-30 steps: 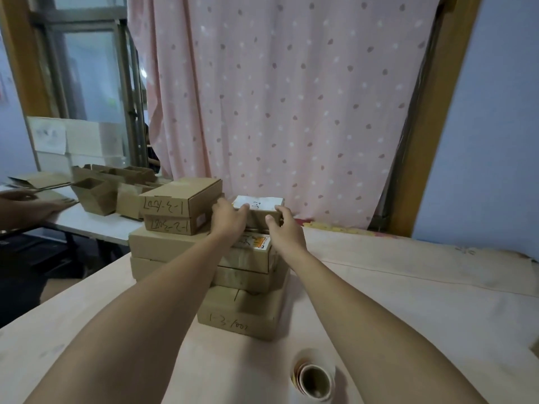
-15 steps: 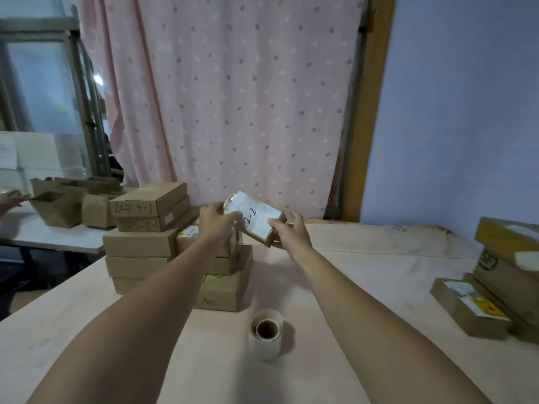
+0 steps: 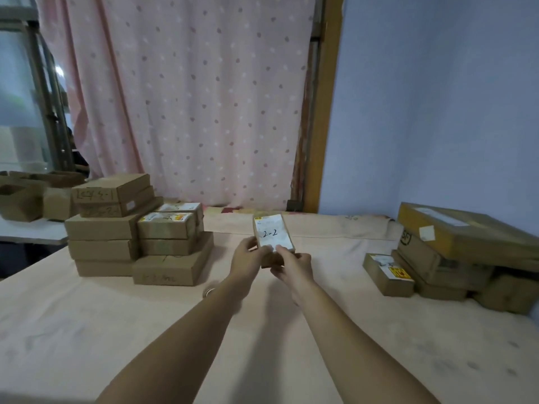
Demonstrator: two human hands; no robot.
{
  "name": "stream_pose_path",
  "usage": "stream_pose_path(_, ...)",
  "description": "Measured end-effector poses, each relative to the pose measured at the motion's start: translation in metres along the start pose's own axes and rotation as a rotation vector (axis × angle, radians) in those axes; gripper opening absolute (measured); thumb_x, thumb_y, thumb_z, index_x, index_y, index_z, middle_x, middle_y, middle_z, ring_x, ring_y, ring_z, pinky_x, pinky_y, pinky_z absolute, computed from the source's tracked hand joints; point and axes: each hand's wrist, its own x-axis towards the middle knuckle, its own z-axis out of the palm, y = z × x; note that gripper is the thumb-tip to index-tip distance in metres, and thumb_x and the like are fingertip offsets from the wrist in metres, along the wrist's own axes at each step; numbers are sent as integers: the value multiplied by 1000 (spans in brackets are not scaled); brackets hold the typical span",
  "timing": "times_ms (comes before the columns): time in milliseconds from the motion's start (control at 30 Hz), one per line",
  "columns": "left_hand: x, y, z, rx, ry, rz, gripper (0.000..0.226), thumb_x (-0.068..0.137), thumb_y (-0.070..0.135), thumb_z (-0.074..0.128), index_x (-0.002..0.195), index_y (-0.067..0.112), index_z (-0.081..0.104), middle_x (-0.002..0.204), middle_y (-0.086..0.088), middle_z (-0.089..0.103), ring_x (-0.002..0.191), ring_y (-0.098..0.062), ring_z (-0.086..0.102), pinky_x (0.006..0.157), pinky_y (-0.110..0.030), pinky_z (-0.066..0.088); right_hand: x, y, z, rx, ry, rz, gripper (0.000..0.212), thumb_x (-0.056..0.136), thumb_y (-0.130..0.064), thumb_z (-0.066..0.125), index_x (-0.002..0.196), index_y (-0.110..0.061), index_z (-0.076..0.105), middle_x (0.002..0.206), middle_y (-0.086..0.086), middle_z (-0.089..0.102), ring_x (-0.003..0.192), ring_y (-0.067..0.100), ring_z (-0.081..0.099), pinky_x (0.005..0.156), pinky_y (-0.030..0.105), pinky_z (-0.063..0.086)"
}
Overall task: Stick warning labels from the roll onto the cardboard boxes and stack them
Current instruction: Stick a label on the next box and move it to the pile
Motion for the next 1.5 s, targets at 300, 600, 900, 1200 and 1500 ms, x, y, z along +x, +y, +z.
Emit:
stream_pose_path(300, -82, -50, 13, 61, -55, 15, 24, 95, 7, 59, 108, 24, 69, 102, 5, 78, 90, -6, 74, 70, -16, 53, -69, 47, -64, -574, 88, -83, 41, 87, -60, 64, 96, -20, 59, 96, -4, 70, 78, 9, 68, 75, 28, 55)
stream_pose_path(600, -96, -94, -12, 284, -46, 92, 23, 94, 29, 68, 117, 27, 65, 115, 9, 70, 103, -4, 67, 93, -33, 55, -78, 84, -75, -840, 125, -241, 34, 91, -57, 64, 90, -23, 60, 97, -5, 70, 93, 19, 64, 78, 33, 49)
stream_pose_path(900, -87, -97, -71, 776, 195, 462, 11, 94, 25, 65, 104, 20, 65, 115, 8, 59, 110, -15, 55, 82, -24, 46, -84, 88, -78, -911, 180, -297, 33, 99, -56, 52, 93, -25, 61, 95, -10, 67, 93, 17, 59, 73, 31, 35)
stream_pose_path(1200, -85, -90, -70, 1365, 279, 536, 19, 80, 20, 60, 98, 24, 59, 97, -6, 64, 78, -35, 51, 68, -43, 47, -90, 87, -79, -865, 213, -347, 28, 102, -50, 51, 94, -26, 62, 91, -12, 67, 94, 16, 60, 73, 27, 37)
stream_pose_path(1500, -93, -96, -73, 584, 309, 504, 17, 86, 9, 74, 92, 25, 74, 95, 26, 69, 86, -22, 48, 77, -38, 48, -89, 104, -70, -724, 195, -928, 17, 96, -29, 54, 97, -16, 65, 103, -12, 62, 97, 12, 60, 81, 26, 49)
